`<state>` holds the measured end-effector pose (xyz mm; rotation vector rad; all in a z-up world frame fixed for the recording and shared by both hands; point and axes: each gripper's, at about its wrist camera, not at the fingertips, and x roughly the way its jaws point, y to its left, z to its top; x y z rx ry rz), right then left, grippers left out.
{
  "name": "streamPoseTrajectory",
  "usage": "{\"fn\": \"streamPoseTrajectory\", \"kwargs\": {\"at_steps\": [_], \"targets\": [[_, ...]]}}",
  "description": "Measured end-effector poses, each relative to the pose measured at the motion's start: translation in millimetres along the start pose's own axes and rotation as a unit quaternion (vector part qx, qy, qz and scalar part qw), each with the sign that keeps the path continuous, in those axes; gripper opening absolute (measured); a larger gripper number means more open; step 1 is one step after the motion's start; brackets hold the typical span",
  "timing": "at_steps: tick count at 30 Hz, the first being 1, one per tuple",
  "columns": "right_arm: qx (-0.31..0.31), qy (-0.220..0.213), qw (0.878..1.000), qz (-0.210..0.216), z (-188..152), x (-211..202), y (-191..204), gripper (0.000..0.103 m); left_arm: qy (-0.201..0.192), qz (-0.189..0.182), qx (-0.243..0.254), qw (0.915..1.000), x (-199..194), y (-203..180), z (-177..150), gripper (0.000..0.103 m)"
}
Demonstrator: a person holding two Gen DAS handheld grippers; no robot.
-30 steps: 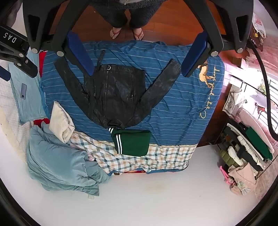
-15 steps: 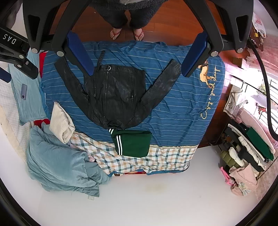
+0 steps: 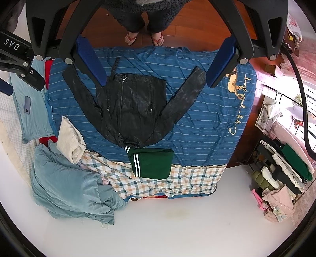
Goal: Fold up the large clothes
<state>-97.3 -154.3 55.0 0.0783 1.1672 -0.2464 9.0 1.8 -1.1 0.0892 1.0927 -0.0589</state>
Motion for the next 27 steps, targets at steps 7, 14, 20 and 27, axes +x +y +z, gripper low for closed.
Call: {"fn": "streamPoseTrajectory", "kwargs": {"at_steps": [7,14,20,27], "targets": [[-0.001,0.002,1.000,0.001,1.6,1.4,1.2,0.103,0.000,-0.001,-0.002,1.0000,-0.2,0.5,-1.1,0.103],[-0.001,0.001,1.000,0.001,2.2,2.7,4.3,0.103,-0.005,0.000,-0.001,1.0000,-1.2,-2.1,0.2,0.103],[-0.002,0.001,1.000,0.002,3.3,4.4,5.3,0.103,-0.006,0.000,0.000,1.0000,-1.4,-6.1,-1.6,0.103],[-0.002,0.000,1.000,0.002,4.3,4.0,5.4,0.103,-0.005,-0.001,-0.002,1.0000,0.0,-2.1,2.4,0.103]]}}
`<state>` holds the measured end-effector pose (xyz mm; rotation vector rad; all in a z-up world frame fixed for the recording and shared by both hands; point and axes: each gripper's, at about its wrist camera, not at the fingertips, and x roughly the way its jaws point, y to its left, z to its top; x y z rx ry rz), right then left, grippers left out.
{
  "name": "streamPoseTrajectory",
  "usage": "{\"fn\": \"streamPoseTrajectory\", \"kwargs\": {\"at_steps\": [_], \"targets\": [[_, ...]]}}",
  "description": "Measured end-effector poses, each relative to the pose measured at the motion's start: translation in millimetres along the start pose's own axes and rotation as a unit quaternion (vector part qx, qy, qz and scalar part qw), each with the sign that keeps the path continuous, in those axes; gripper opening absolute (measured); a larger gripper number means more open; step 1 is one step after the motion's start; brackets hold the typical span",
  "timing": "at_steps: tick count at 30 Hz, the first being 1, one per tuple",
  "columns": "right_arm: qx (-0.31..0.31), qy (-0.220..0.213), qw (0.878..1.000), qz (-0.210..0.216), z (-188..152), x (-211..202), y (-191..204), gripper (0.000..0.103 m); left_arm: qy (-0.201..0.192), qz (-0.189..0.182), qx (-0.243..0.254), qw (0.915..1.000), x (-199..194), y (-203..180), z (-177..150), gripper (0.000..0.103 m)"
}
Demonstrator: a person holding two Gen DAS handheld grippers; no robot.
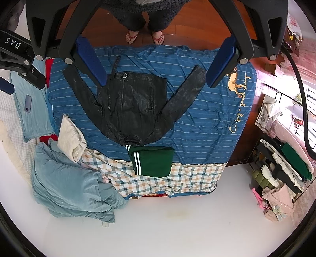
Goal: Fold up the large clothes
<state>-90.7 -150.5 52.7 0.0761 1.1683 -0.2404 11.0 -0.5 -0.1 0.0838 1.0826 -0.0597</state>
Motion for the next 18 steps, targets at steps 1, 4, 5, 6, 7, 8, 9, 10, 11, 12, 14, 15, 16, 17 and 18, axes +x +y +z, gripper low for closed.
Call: {"fn": "streamPoseTrajectory", "kwargs": {"at_steps": [1,4,5,6,7,8,9,10,11,12,14,15,16,17,18], "targets": [[0.000,0.000,1.000,0.001,0.3,0.4,0.0,0.103,0.000,-0.001,-0.001,1.0000,0.6,-0.5,0.1,0.103],[0.001,0.000,1.000,0.000,0.1,-0.6,-0.1,0.103,-0.001,0.000,0.000,1.0000,-1.7,-4.9,2.8,0.103],[0.001,0.000,1.000,0.000,0.3,-0.6,-0.2,0.103,0.000,-0.001,0.000,1.0000,-1.4,-5.9,3.2,0.103],[0.001,0.001,1.000,0.000,0.3,-0.7,-0.3,0.103,0.000,-0.001,0.000,1.0000,-1.1,-6.9,3.5,0.103],[0.001,0.001,1.000,0.000,0.2,-0.8,-0.1,0.103,0.000,-0.001,0.000,1.0000,-2.1,-4.6,3.8,0.103],[0.000,0.000,1.000,0.000,0.4,-0.5,1.0,0.103,0.001,-0.001,0.001,1.0000,-2.0,-5.5,4.5,0.103],[0.001,0.000,1.000,0.000,0.1,-0.7,-0.2,0.103,0.001,-0.003,0.000,1.0000,-2.2,-3.9,3.5,0.103],[0.001,0.001,1.000,0.000,0.0,-0.8,-0.1,0.103,0.000,-0.003,-0.001,1.0000,-2.2,-4.5,4.2,0.103],[0.000,0.000,1.000,0.001,0.9,-1.9,-2.2,0.103,0.000,-0.003,-0.001,1.0000,-2.1,-5.1,5.1,0.103],[0.000,0.000,1.000,0.001,1.2,-2.1,-2.3,0.103,0.000,-0.004,-0.002,1.0000,-1.8,-5.5,6.1,0.103],[0.000,0.000,1.000,0.002,1.5,-1.9,-1.8,0.103,0.000,-0.004,-0.001,1.0000,-4.2,-2.9,5.3,0.103],[-0.001,0.000,1.000,0.002,2.7,-3.4,-2.3,0.103,0.000,-0.004,-0.001,1.0000,-4.2,-3.3,6.2,0.103],[-0.001,0.000,1.000,0.002,2.4,-3.4,-2.3,0.103,-0.001,-0.004,-0.001,1.0000,-4.5,-2.6,5.6,0.103],[0.000,0.000,1.000,0.003,2.3,-3.6,-2.4,0.103,-0.001,-0.003,0.000,1.0000,-4.6,-2.7,6.1,0.103],[0.000,0.000,1.000,0.003,2.4,-3.4,-2.1,0.103,-0.002,-0.003,0.000,1.0000,-4.9,-2.5,6.5,0.103]]}}
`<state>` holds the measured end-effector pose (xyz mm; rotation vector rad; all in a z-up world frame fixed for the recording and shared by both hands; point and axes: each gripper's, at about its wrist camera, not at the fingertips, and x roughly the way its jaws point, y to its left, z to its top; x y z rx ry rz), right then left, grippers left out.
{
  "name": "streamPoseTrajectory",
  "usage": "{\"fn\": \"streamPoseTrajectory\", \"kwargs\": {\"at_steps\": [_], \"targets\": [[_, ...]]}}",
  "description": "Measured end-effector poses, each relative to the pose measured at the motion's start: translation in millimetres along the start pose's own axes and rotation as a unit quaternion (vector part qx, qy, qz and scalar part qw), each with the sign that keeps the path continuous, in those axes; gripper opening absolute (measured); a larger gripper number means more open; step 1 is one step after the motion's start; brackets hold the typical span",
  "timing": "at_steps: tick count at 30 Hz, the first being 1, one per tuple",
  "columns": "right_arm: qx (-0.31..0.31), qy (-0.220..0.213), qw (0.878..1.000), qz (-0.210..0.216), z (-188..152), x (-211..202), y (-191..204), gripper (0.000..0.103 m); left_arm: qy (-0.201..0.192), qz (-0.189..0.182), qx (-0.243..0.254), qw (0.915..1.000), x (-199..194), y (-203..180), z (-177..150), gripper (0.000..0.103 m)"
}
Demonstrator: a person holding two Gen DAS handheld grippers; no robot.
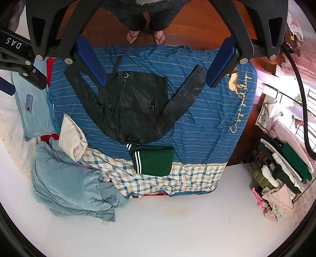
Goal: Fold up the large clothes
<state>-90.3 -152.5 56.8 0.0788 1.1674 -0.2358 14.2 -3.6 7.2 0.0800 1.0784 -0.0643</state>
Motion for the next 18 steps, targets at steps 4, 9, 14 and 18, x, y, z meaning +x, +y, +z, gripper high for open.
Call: {"fn": "streamPoseTrajectory", "kwargs": {"at_steps": [4,9,14,18], "targets": [[0.000,0.000,1.000,0.001,3.0,-1.1,0.2,0.103,-0.002,0.000,-0.001,1.0000,-1.8,2.1,-0.8,0.103],[0.000,0.000,1.000,0.001,5.1,-1.5,1.2,0.103,-0.004,0.001,-0.001,1.0000,-1.6,4.8,-2.3,0.103],[0.006,0.001,1.000,0.002,11.6,-2.7,4.0,0.103,-0.004,-0.002,0.000,1.0000,1.1,5.9,-1.2,0.103],[0.025,-0.001,0.999,0.019,19.3,8.5,2.1,0.103,-0.034,0.016,-0.002,0.9993,14.7,10.6,9.5,0.103]]}}
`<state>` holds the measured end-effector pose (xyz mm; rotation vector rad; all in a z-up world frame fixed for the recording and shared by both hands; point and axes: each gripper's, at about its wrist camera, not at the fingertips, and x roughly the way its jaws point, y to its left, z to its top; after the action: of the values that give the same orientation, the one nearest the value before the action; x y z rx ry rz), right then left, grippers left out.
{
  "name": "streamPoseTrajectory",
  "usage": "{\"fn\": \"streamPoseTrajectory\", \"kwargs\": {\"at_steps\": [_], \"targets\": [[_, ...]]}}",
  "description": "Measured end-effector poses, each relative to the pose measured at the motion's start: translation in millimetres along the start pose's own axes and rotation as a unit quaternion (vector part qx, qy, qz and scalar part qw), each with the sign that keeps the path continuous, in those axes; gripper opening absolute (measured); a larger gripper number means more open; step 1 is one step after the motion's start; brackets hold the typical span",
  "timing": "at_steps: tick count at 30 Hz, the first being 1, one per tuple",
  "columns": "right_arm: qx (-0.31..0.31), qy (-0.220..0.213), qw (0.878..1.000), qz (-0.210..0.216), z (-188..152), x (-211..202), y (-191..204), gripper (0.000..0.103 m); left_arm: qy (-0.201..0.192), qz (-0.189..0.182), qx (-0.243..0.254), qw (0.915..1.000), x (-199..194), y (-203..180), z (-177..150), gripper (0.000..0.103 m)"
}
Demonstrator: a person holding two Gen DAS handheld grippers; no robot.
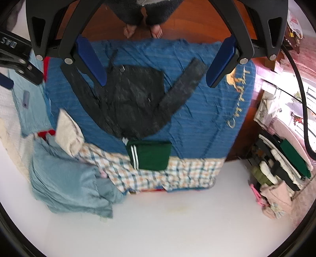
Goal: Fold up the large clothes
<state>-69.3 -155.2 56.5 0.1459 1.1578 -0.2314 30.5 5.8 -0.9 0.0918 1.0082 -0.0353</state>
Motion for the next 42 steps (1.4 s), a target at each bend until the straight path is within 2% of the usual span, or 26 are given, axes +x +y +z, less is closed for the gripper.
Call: {"fn": "streamPoseTrajectory", "kwargs": {"at_steps": [2,4,7,9,11,12,13,17,20,22,24,25,27,28,30,32,34,35,37,38,39,41,42], "targets": [[0.020,-0.020,0.999,0.025,1.9,11.0,-5.8,0.103,-0.018,0.019,0.004,0.9997,15.6,2.0,4.9,0.103],[0.039,-0.034,0.998,0.027,2.3,24.7,-14.1,0.103,-0.032,0.039,0.015,0.9986,42.4,1.9,10.3,0.103],[0.100,-0.023,0.995,0.003,-3.1,67.4,-42.4,0.103,-0.031,0.045,0.023,0.9982,82.5,3.8,10.2,0.103],[0.160,-0.002,0.987,-0.004,-12.3,105.2,-73.0,0.096,-0.013,0.052,0.027,0.9982,117.9,0.1,11.1,0.103],[0.220,0.018,0.975,-0.012,-26.3,147.4,-108.1,0.079,0.005,0.063,0.031,0.9975,157.7,-8.4,10.6,0.103],[0.258,0.039,0.965,-0.019,-38.0,178.5,-133.5,0.076,0.015,0.071,0.033,0.9968,174.1,-13.5,9.3,0.103],[0.290,0.050,0.956,-0.012,-47.1,202.5,-152.2,0.069,0.025,0.078,0.034,0.9961,199.4,-20.2,8.6,0.103],[0.390,0.078,0.917,-0.016,-93.4,296.0,-224.9,0.067,0.056,0.107,0.023,0.9924,269.2,-39.6,4.6,0.103],[0.469,0.093,0.878,-0.001,-135.0,356.7,-278.7,0.071,0.085,0.136,0.027,0.9867,323.0,-59.1,-0.2,0.103],[0.543,0.107,0.833,0.016,-173.1,405.5,-321.4,0.073,0.109,0.146,0.028,0.9829,359.3,-71.4,-5.2,0.103],[0.587,0.116,0.801,0.028,-196.8,442.7,-343.7,0.073,0.136,0.152,0.028,0.9785,391.5,-79.5,-12.5,0.103],[0.622,0.121,0.773,0.037,-218.5,468.9,-357.8,0.073,0.149,0.157,0.030,0.9758,409.5,-84.9,-17.6,0.103],[0.664,0.134,0.734,0.057,-241.1,504.1,-367.1,0.074,0.169,0.163,0.033,0.9716,436.4,-94.4,-25.7,0.103],[0.693,0.128,0.705,0.076,-256.6,525.0,-372.3,0.074,0.179,0.166,0.034,0.9692,452.1,-99.0,-32.3,0.103],[0.723,0.122,0.674,0.092,-274.6,556.1,-380.2,0.074,0.194,0.170,0.037,0.9655,472.5,-107.1,-40.0,0.103],[0.746,0.097,0.651,0.097,-282.5,573.7,-383.7,0.074,0.209,0.172,0.035,0.9620,490.1,-116.3,-44.4,0.103],[0.762,0.070,0.636,0.097,-281.6,581.5,-384.7,0.070,0.220,0.168,0.032,0.9605,502.4,-125.1,-47.4,0.103],[0.766,0.051,0.635,0.087,-277.6,577.7,-384.4,0.047,0.221,0.165,0.031,0.9609,507.5,-129.9,-47.8,0.103],[0.757,0.019,0.650,0.064,-261.0,565.3,-385.2,0.033,0.214,0.159,0.037,0.9631,514.2,-138.7,-48.1,0.103],[0.755,0.001,0.653,0.065,-251.5,557.0,-385.4,0.029,0.212,0.156,0.040,0.9638,518.2,-142.6,-47.3,0.103],[0.747,-0.016,0.661,0.069,-239.7,547.8,-383.5,0.029,0.211,0.151,0.041,0.9649,520.8,-146.0,-47.4,0.103],[0.713,-0.026,0.697,0.073,-219.9,546.7,-383.6,0.030,0.208,0.143,0.040,0.9668,525.9,-151.3,-48.2,0.103],[0.702,-0.022,0.707,0.083,-217.5,554.6,-384.5,0.034,0.208,0.138,0.040,0.9674,528.4,-152.2,-49.7,0.103]]}}
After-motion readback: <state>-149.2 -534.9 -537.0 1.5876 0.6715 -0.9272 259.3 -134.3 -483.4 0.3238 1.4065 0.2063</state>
